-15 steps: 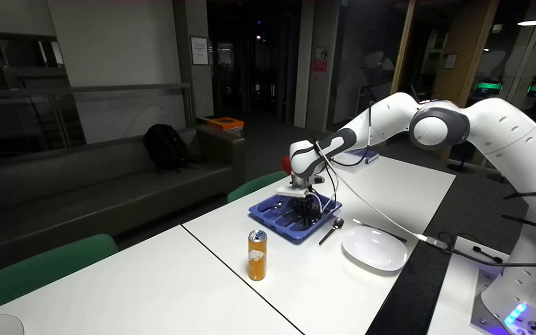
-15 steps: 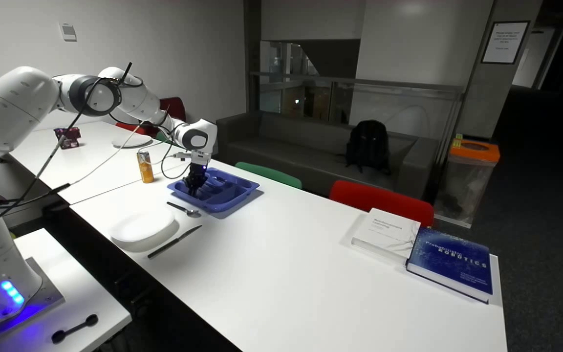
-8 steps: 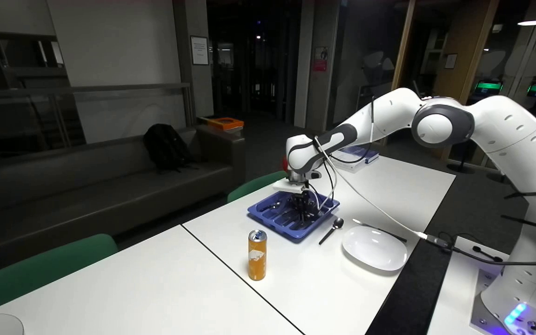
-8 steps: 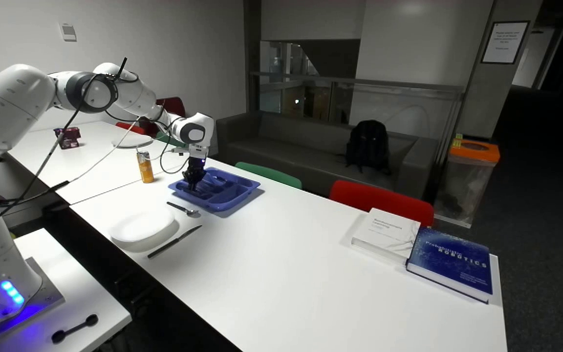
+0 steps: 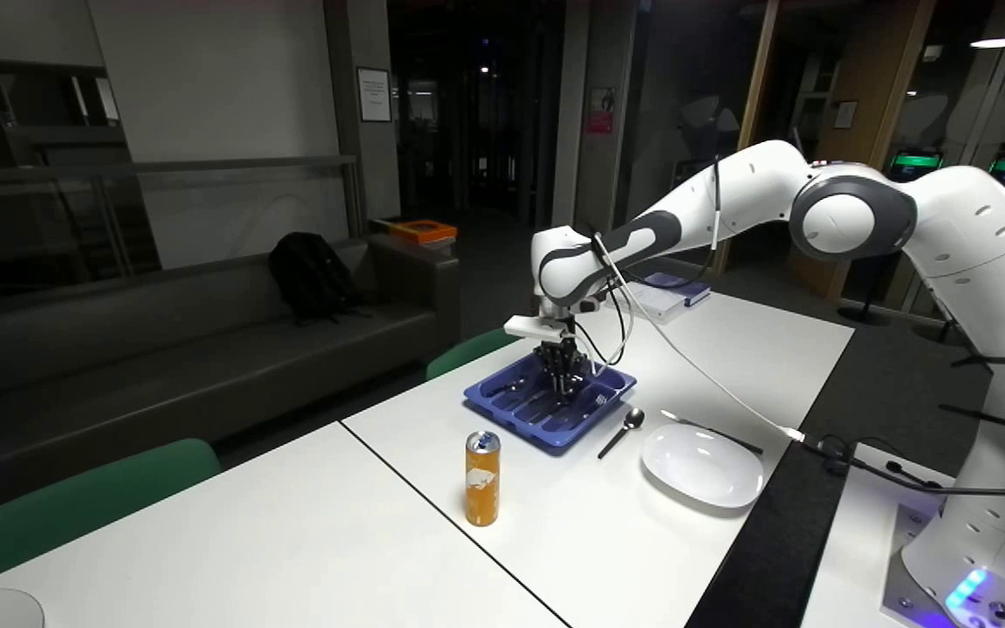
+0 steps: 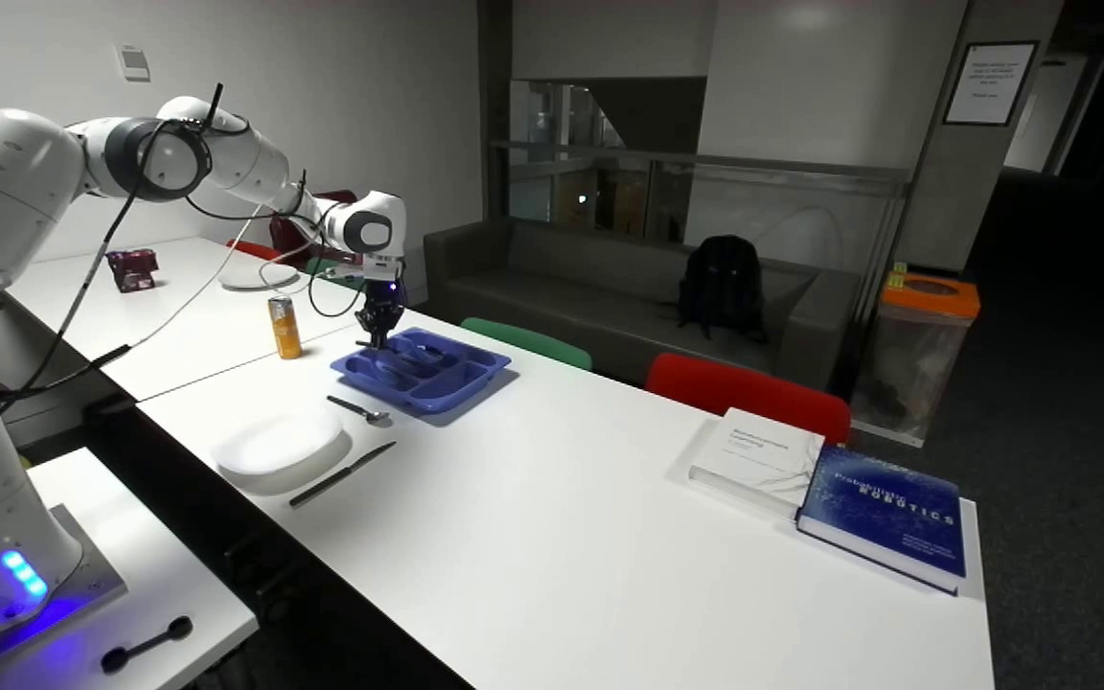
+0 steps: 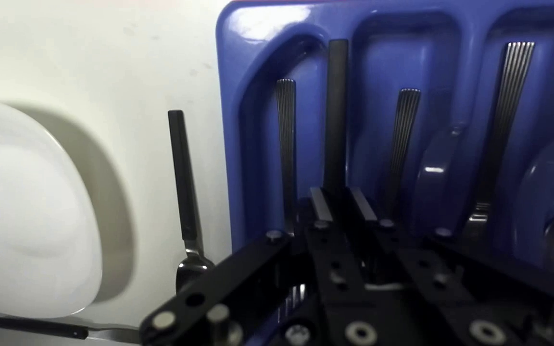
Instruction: Take out the spoon and the fork, and set it around the plate
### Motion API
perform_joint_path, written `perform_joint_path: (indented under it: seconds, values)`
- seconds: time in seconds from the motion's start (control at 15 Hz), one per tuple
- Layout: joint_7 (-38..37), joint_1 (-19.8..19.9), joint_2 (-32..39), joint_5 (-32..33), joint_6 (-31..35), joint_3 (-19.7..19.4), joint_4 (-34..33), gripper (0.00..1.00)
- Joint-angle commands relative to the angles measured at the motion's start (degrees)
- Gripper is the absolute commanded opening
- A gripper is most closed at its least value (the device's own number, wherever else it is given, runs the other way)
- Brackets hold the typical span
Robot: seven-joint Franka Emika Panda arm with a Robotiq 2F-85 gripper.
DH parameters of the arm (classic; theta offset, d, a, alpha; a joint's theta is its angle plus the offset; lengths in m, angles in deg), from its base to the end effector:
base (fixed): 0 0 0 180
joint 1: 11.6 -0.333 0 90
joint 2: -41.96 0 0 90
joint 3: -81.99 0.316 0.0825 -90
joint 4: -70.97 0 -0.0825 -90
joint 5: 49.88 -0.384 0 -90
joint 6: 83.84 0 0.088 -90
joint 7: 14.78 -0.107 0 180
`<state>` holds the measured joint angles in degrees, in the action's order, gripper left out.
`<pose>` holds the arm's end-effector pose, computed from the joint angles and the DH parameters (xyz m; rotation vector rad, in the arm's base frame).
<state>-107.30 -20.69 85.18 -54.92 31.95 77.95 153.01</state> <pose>0.7031 0.0760 0.2334 2.1581 -2.1270 -0.1930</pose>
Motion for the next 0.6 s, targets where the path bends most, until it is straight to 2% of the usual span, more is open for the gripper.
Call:
perform_joint_path:
  seconds: [0.0,0.27,0.53]
  values:
    - [-0.6,-1.64,-8.04,3.53,1.24,-0.98,9.51,0.03]
    - [0.45,-2.68,-14.65,9.89,-0.16,-1.28,18.49,0.03]
    - [2.03,-2.43,-21.26,13.99,0.43,0.0,27.44,0.03]
